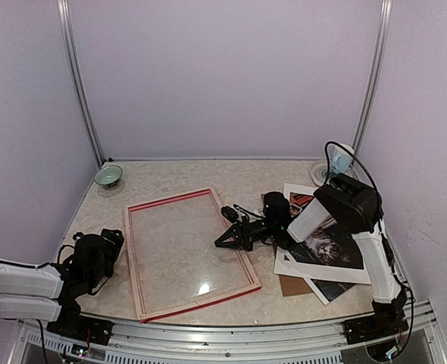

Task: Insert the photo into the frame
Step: Adjust the glass panel to frame the body, then place the glass panel at the frame body.

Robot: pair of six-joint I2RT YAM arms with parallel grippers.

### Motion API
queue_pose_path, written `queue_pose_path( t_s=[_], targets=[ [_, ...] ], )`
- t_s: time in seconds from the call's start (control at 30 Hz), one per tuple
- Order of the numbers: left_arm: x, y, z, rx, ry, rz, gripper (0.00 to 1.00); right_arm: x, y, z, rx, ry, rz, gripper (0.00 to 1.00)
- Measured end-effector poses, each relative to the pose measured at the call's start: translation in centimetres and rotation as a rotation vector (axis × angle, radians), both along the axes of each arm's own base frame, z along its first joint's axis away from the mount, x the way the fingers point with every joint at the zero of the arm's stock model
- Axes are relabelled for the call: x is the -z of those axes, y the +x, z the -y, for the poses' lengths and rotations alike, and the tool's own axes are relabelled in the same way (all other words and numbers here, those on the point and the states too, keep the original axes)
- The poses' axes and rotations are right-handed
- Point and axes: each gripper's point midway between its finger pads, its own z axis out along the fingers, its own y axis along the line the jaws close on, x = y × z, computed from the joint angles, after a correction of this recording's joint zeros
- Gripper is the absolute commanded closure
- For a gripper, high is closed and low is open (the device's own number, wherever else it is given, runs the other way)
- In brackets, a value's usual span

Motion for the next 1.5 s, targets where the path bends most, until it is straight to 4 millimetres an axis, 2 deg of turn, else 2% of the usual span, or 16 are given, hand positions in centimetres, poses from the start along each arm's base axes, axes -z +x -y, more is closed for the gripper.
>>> queue_pose_path(
  t_s=[0.23, 0.4, 0.67, 0.8, 1.13, 1.5],
  targets=[
    [0.0, 0.0, 0.0, 0.0, 0.0, 0.0, 0.01, 0.0, 0.3, -0.3, -0.004, 0.004, 0.006, 0.99],
    [0.0, 0.0, 0.0, 0.0, 0.0, 0.0, 0.01, 0.3, 0.4, -0.4, -0.004, -0.003, -0.004, 0.8],
    [0.0, 0.0, 0.0, 0.0, 0.0, 0.0, 0.01, 0.9, 0.4, -0.4, -0.012, -0.033, -0.018, 0.72],
    [0.0, 0.0, 0.0, 0.0, 0.0, 0.0, 0.01, 0.8, 0.6, -0.6, -0.016, -0.055, -0.009, 0.64],
    [0.0, 0.0, 0.0, 0.0, 0.0, 0.0, 0.01, 0.8, 1.6, -1.2, -0.009, -0.142, 0.047, 0.54],
    [0.1, 0.1, 0.0, 0.001, 0.003, -0.001, 0.01, 1.3, 2.4, -1.1, 0.01, -0.253, 0.112, 0.51]
  ],
)
